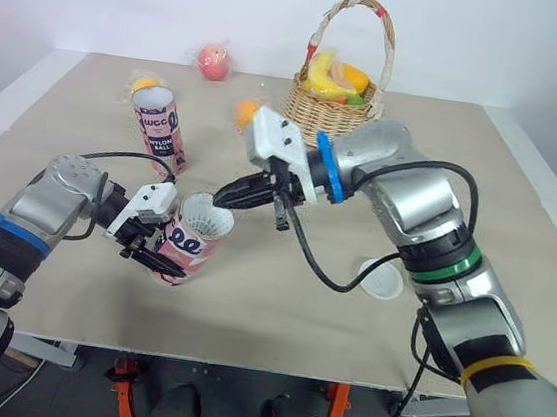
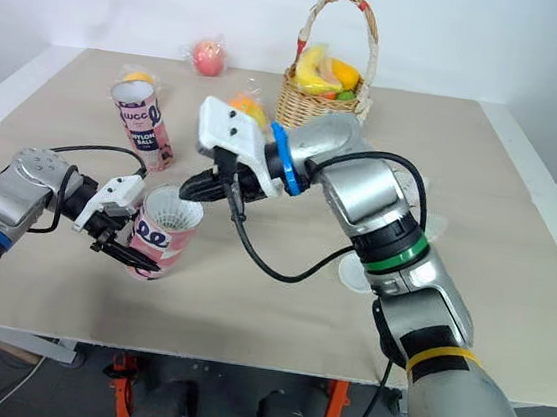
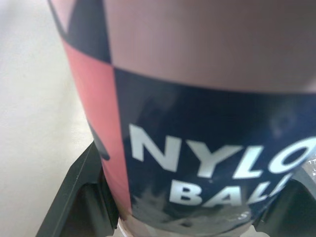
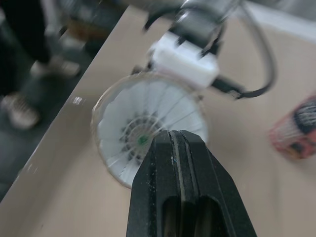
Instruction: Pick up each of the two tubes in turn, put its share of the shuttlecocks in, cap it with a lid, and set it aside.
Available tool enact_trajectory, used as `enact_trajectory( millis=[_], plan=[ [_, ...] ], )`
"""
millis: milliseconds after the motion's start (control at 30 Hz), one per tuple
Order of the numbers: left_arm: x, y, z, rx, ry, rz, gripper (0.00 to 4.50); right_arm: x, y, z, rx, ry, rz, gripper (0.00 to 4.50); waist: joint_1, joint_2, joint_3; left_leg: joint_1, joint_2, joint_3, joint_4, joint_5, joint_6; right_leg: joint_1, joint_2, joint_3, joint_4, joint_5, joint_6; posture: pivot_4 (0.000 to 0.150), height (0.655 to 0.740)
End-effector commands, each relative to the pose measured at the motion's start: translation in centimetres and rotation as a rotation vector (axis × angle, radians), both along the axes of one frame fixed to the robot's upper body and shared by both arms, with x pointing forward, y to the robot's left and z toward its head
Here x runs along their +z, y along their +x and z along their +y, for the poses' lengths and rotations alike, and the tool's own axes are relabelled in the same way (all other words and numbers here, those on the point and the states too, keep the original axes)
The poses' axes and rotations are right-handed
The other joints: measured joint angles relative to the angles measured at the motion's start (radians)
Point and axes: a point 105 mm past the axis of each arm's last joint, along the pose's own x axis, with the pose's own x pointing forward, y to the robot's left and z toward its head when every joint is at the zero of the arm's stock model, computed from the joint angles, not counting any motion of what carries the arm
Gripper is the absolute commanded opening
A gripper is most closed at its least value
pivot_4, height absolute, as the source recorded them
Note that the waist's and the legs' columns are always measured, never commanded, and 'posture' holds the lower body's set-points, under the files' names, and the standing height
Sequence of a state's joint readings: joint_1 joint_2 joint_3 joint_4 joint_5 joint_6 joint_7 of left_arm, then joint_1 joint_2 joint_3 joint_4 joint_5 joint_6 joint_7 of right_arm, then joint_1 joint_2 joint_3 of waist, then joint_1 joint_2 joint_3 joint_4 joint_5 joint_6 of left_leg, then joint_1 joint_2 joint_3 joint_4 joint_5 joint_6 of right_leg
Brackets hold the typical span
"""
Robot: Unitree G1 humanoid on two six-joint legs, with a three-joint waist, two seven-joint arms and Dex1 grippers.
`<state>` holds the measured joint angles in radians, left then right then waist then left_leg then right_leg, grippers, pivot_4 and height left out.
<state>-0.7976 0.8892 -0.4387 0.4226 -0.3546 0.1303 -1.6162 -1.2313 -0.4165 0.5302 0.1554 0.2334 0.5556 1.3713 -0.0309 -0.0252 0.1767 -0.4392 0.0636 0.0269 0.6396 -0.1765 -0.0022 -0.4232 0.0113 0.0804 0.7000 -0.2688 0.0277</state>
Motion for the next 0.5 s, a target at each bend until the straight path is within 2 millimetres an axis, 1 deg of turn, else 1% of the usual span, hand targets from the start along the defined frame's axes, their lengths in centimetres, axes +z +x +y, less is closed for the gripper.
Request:
enact_trajectory(
  millis=[33,100,267,333,500],
  plan=[
    [-0.2,0.1,0.1,0.002,0.022,0.002,2.87,-0.1,-0.1,0.8,0.067,-0.133,-0.035,0.02,-0.001,0.001,0.0,0.0,0.0,0.0,0.0,0.0,0.0,0.0,0.0,0.0,0.0,0.0,0.0,0.15,0.7393],
    [-0.2,0.1,0.1,0.003,0.021,0.002,2.87,-0.3,0.7,1.6,0.047,-0.173,-0.065,0.02,-0.002,0.001,0.0,0.0,0.001,0.0,0.0,0.0,0.0,0.0,0.0,0.0,0.001,0.0,-0.001,0.15,0.7393],
    [-0.3,0.0,0.2,0.01,0.016,0.006,2.87,-1.2,1.0,3.7,0.08,-0.252,-0.129,0.02,-0.002,0.001,0.0,0.0,0.001,-0.001,0.0,0.0,0.0,0.0,0.0,-0.001,0.001,-0.001,-0.001,0.15,0.7393],
    [-0.3,0.0,0.2,0.012,0.014,0.006,2.87,-1.7,0.5,4.4,0.111,-0.267,-0.125,0.02,-0.001,0.001,0.0,0.0,0.001,-0.001,0.0,0.0,0.0,0.0,0.0,-0.001,0.001,-0.001,-0.001,0.15,0.7393],
    [-0.3,0.1,0.3,0.017,0.007,0.005,2.87,-3.0,-1.5,6.0,0.184,-0.268,-0.004,0.02,0.0,0.001,0.0,0.0,0.001,-0.001,0.0,0.0,0.0,0.0,0.0,-0.001,0.001,-0.001,-0.001,0.15,0.7393]
  ],
)
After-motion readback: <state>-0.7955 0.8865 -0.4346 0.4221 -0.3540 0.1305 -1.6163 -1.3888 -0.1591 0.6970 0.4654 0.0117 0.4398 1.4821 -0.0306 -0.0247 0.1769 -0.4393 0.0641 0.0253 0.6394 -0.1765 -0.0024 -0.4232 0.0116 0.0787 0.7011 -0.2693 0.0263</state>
